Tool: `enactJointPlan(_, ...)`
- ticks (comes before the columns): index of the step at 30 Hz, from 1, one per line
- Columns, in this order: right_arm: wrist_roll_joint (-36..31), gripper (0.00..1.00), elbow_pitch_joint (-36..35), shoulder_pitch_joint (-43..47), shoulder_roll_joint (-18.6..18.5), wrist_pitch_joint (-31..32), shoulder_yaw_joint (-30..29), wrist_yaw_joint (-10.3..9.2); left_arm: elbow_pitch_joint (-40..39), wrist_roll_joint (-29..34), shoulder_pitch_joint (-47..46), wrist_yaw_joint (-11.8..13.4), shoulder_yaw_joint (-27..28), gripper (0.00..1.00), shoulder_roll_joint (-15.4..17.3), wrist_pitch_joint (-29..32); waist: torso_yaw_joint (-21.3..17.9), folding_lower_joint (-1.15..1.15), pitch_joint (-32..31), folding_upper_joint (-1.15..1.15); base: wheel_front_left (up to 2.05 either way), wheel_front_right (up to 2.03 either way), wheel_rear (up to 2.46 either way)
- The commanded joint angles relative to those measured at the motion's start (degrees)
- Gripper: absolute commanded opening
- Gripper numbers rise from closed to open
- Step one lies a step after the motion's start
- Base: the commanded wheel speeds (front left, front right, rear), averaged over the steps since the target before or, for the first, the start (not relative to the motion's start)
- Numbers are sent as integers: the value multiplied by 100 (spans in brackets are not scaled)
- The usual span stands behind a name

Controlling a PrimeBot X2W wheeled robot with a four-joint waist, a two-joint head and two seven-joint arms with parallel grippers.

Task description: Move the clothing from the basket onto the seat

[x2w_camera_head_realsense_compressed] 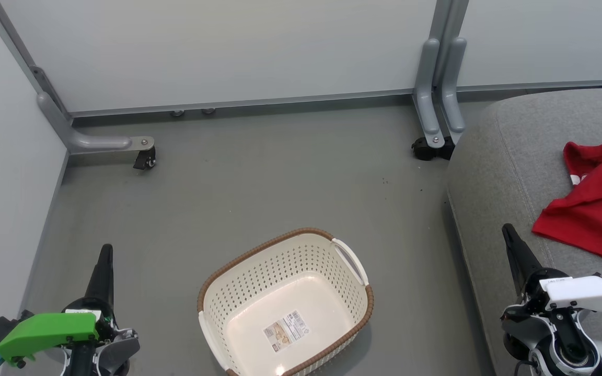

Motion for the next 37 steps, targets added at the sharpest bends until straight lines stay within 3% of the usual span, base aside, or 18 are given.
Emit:
enactJointPlan(1,125,0,30,-91,-9,38,-26,2,-21,-133,-87,-30,40,0,-2,45,3,0,2,0,0,0,0)
enactJointPlan(10,454,0,112,-136,1,89,-70,2,-20,-475,-133,-66,70,0,-19,126,15,0,11,0,0,0,0)
enactJointPlan(37,379,0,115,-129,49,139,-132,2,-19,-462,-126,-66,67,0,-17,128,16,0,11,0,0,0,0)
